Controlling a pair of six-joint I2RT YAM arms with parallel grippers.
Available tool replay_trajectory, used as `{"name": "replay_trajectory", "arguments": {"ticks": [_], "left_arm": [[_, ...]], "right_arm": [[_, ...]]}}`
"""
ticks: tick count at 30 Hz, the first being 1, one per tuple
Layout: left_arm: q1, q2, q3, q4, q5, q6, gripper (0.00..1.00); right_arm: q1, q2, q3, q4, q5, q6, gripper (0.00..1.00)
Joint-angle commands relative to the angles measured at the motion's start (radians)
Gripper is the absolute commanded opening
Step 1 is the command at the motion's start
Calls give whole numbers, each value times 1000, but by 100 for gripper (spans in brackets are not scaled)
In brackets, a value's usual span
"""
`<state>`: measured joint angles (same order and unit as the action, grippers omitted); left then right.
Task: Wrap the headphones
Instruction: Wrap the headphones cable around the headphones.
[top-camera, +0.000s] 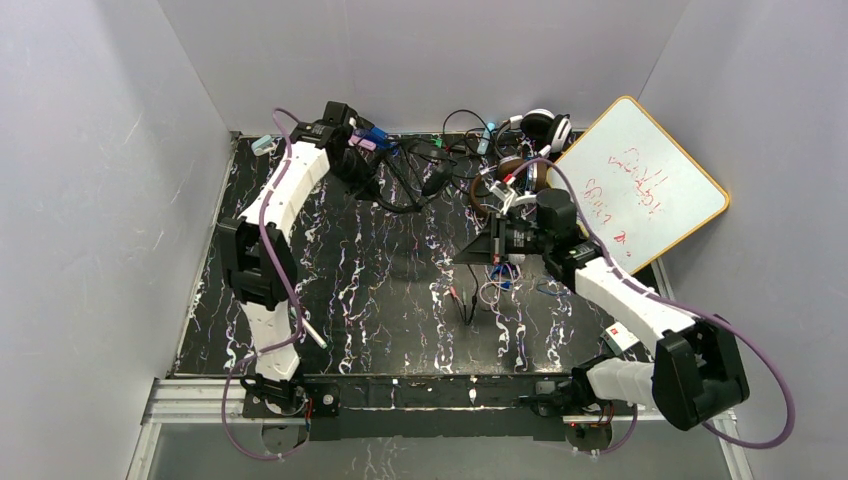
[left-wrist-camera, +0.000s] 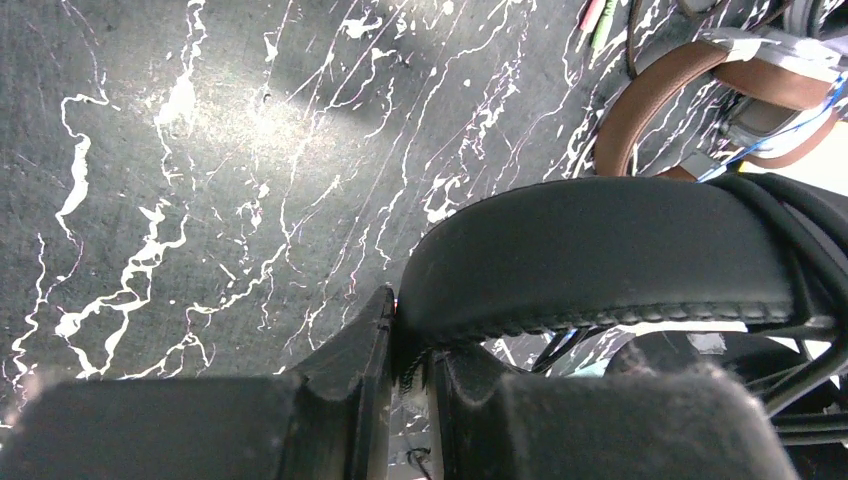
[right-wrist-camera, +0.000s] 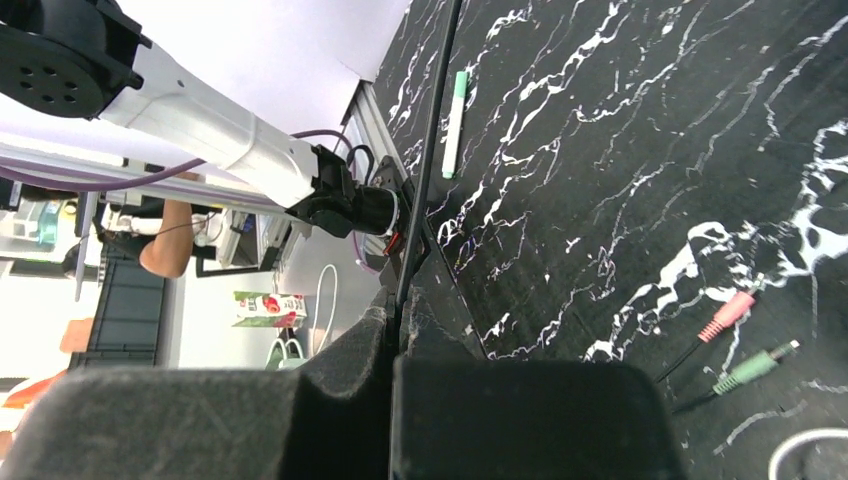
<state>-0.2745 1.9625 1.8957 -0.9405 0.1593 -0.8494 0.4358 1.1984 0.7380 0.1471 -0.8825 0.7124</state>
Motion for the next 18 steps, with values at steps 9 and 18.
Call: {"name": "replay_trajectory", "arguments": {"ticks": [9,18], "left_arm": [[103,-244,-109,206,63,-52,0],[102,-381,-214,267,315,105,0]], "right_arm": [[102,197,-110,385,-17,143,4],[102,338,-108,552,-33,150,13]]}}
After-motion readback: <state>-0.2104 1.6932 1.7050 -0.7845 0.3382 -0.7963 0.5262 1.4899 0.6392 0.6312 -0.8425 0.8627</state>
